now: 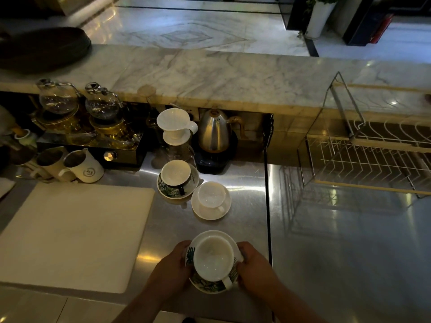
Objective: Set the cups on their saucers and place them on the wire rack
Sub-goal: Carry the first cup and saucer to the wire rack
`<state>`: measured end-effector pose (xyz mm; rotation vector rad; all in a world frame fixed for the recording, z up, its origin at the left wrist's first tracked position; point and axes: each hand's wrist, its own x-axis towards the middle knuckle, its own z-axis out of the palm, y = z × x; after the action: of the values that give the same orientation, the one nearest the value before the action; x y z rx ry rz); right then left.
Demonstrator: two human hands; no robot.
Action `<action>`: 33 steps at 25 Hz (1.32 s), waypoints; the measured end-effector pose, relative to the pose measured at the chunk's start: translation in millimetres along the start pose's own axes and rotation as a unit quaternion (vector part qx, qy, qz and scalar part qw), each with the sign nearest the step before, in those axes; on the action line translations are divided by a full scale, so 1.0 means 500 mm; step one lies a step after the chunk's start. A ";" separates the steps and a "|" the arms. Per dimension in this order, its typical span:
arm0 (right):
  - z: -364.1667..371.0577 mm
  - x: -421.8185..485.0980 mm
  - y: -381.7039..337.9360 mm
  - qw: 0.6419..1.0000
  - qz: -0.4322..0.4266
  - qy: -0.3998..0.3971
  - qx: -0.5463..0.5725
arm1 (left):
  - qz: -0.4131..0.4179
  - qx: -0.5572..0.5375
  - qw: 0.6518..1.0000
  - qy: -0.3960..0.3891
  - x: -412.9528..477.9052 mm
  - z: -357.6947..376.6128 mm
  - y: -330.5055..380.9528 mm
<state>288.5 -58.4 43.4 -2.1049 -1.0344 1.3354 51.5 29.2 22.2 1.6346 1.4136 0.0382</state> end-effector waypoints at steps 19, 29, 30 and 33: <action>-0.397 -0.164 0.002 0.995 -0.040 0.045 0.079 | 0.083 -0.063 0.995 -0.003 -0.080 0.066 0.398; -0.509 -0.221 -0.033 0.987 -0.018 0.121 0.105 | 0.154 -0.051 0.986 -0.024 -0.075 0.054 0.550; -0.517 -0.231 -0.037 0.985 -0.014 0.129 0.110 | 0.159 -0.050 0.985 -0.032 -0.074 0.051 0.565; -0.540 -0.257 -0.044 0.980 -0.007 0.157 0.119 | 0.172 -0.052 0.982 -0.057 -0.072 0.046 0.611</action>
<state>490.7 -137.8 249.9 -2.0380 -0.7187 1.0187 283.2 20.2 225.8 1.7471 1.0145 0.2094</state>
